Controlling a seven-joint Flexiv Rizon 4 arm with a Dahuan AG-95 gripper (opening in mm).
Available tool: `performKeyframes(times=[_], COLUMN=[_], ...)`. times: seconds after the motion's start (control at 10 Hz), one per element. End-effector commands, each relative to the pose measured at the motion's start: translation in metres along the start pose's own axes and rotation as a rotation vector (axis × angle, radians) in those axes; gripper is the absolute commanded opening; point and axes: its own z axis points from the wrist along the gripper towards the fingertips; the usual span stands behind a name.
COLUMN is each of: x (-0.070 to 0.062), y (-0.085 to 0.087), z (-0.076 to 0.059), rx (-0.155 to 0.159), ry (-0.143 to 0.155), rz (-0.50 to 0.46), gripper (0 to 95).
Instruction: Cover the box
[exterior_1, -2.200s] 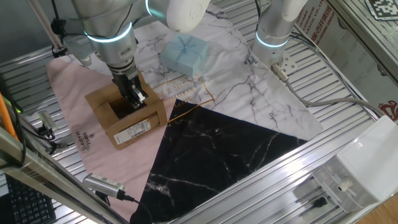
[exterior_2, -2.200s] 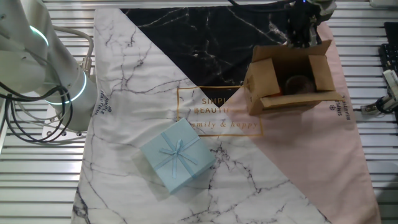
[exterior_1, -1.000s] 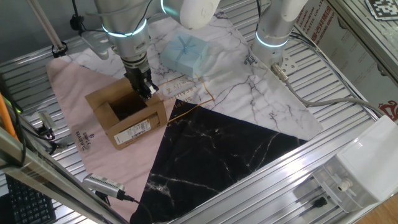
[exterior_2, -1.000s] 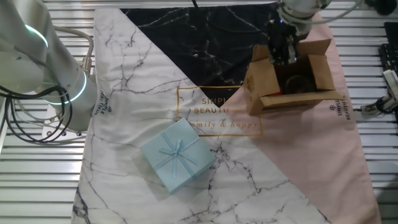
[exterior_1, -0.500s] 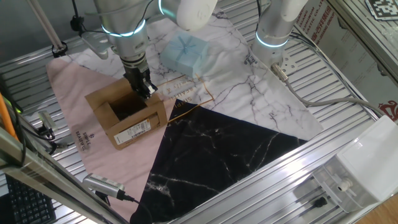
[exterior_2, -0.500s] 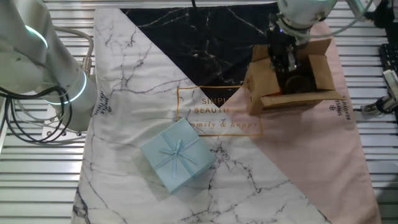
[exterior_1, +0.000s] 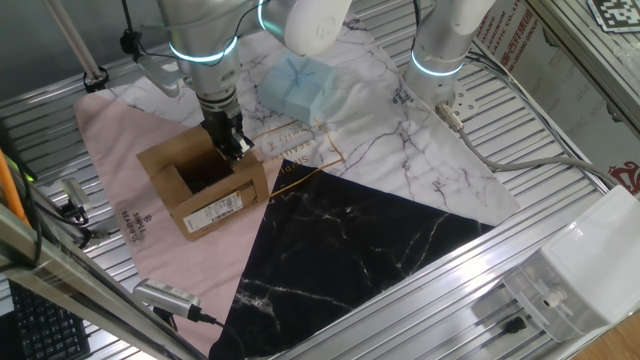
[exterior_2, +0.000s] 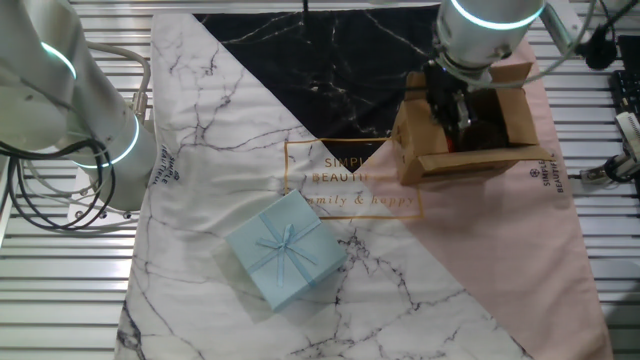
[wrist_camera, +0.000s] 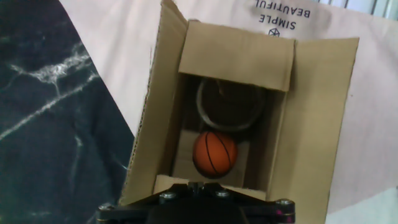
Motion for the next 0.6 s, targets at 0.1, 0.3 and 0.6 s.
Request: performKeyframes(times=[0.1,0.3,0.6], x=[-0.0019,-0.0020,0.0035], y=[-0.0014,0.0003,0.0039], z=[0.0043,0.0087,0.0135], rx=[0.001,0.001,0.003], ry=[-0.003,-0.001,-0.003], rz=[0.001,0.008,0.012], gripper=[0.0,0.0,0.0])
